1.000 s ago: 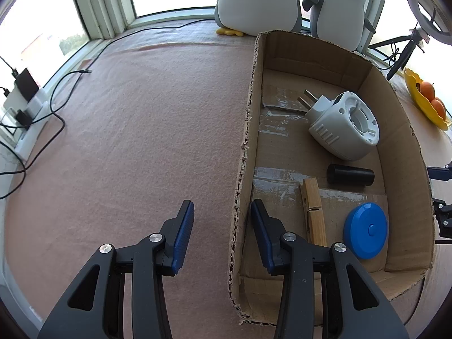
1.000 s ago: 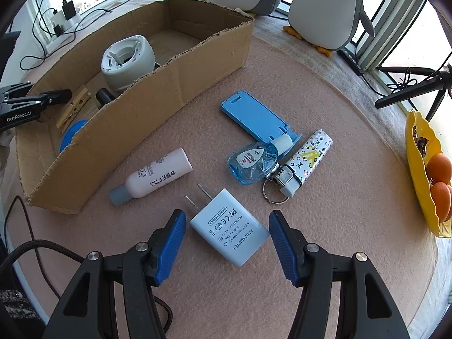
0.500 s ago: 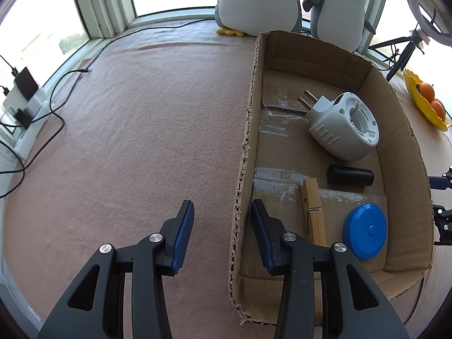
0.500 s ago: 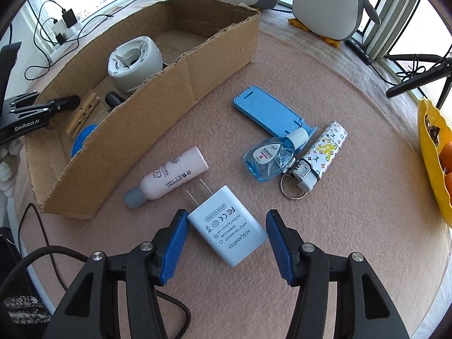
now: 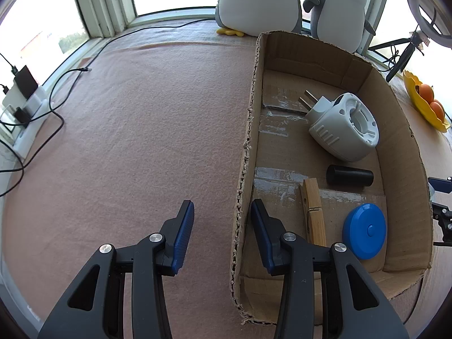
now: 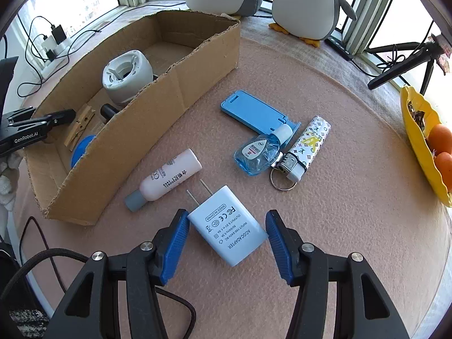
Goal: Organize rigid objects
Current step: 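Move the right tool to the white USB charger and grasp it, then carry the white USB charger with the right tool into the box and release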
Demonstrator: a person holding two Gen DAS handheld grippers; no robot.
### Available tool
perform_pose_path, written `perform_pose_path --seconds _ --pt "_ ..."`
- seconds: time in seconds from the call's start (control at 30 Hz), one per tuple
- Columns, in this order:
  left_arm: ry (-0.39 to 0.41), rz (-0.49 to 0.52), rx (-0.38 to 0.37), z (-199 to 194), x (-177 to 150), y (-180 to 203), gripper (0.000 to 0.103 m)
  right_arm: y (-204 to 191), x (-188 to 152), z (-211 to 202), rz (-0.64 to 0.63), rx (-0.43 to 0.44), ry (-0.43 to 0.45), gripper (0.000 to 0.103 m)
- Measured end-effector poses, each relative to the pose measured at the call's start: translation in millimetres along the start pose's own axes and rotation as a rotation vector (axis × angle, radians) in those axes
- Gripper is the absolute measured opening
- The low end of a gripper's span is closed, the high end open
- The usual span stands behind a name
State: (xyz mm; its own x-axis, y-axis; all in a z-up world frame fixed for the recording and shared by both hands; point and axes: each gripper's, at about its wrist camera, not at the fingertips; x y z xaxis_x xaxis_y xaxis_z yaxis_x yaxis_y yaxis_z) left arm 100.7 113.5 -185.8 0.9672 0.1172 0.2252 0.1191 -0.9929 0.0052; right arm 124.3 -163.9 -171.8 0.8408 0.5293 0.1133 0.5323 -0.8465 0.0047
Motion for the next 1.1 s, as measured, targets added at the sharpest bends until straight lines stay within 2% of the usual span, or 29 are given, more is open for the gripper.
perform_pose_path --seconds 0.3,0.6,1.1 --pt "0.000 0.001 0.001 0.2 0.3 0.3 0.041 0.1 10.5 -29.4 0.028 0.014 0.049 0.052" --pt "-0.001 0.000 -0.003 0.5 0.6 1.0 0.041 -9.9 54.2 -64.1 0.031 0.050 0.118 0.052" --pt "-0.001 0.000 -0.015 1.0 1.6 -0.9 0.041 -44.5 127.1 -59.4 0.011 0.054 0.122 0.052"
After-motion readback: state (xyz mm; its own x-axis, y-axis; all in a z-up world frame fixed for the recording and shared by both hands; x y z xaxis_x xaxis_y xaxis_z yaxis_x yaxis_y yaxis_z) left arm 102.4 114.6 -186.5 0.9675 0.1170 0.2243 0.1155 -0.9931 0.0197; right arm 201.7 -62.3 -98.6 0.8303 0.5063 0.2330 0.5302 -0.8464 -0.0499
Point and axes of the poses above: each gripper's, at about its wrist camera, not at the fingertips, and z roughly the way its jaws point, y to its right, x to its top, and after that the axes turned 14 degrees about -y, right-handed
